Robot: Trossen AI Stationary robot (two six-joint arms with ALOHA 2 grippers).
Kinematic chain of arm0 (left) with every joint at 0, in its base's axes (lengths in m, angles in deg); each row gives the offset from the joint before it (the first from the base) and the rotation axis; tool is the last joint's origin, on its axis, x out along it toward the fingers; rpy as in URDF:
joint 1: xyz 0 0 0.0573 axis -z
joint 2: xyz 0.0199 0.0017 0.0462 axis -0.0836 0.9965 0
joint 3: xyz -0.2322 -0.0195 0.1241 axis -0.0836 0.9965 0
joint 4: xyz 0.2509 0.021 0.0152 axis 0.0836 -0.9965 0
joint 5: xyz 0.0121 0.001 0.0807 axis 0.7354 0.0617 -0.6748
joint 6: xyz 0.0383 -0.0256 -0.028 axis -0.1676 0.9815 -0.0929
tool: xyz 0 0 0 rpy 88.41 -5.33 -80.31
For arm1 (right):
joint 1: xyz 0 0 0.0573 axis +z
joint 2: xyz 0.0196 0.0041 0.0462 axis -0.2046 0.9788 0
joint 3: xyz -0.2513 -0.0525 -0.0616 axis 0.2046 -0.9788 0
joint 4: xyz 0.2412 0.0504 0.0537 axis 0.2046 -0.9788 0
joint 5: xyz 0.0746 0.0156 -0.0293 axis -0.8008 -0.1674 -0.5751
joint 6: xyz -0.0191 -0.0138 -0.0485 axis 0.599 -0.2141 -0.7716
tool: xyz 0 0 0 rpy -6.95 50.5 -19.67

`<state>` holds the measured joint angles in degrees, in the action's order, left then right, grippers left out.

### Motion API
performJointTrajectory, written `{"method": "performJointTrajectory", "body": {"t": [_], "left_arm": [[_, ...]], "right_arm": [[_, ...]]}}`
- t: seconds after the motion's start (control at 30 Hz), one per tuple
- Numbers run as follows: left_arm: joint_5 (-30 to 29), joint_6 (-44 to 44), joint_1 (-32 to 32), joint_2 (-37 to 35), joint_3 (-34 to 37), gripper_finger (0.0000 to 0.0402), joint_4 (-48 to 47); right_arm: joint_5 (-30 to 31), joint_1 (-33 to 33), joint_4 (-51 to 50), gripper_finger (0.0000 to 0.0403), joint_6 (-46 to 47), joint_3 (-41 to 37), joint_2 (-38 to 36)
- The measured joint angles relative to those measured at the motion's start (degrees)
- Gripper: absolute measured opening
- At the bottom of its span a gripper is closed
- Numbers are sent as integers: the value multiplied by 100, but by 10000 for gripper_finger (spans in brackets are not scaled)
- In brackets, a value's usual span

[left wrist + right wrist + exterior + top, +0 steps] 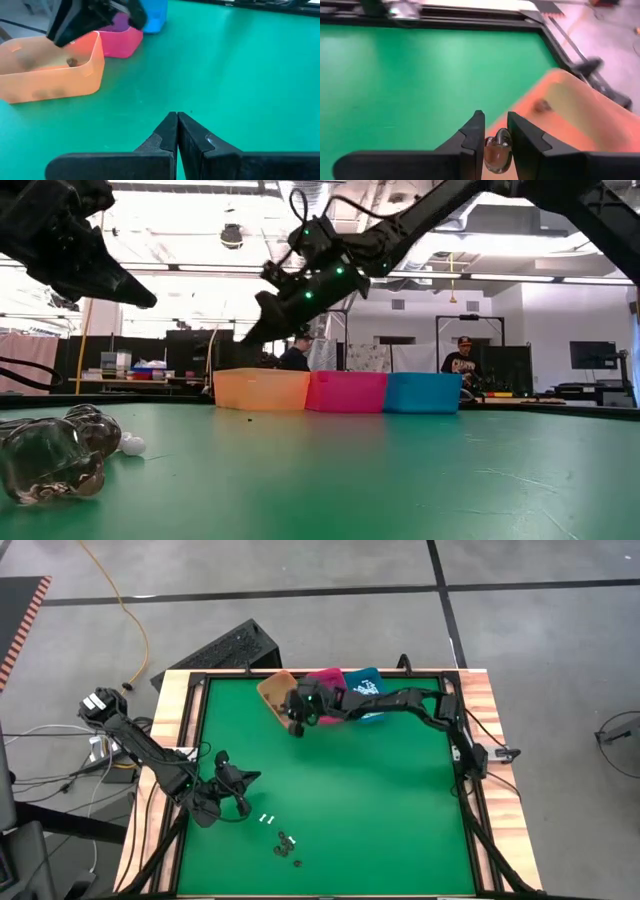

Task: Sort Halloween decoration
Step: Put the transparent black skull toy into the orange bin

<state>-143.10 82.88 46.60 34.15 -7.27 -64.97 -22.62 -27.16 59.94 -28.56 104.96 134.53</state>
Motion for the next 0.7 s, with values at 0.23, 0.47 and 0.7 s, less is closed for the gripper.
{"method": "performJointTrajectory", "body": {"t": [0.23,0.47,0.7], "left_arm": [[148,-33,0,2,2,0,-6],[255,-63,0,2,2,0,-7],[236,-61,2,2,2,0,-4]], "right_arm": [[-5,-454,-290,163,341,0,5],[-1014,-310,-508,236,792,202,-28],[-2756,656,-591,227,1269,221,-35]]}}
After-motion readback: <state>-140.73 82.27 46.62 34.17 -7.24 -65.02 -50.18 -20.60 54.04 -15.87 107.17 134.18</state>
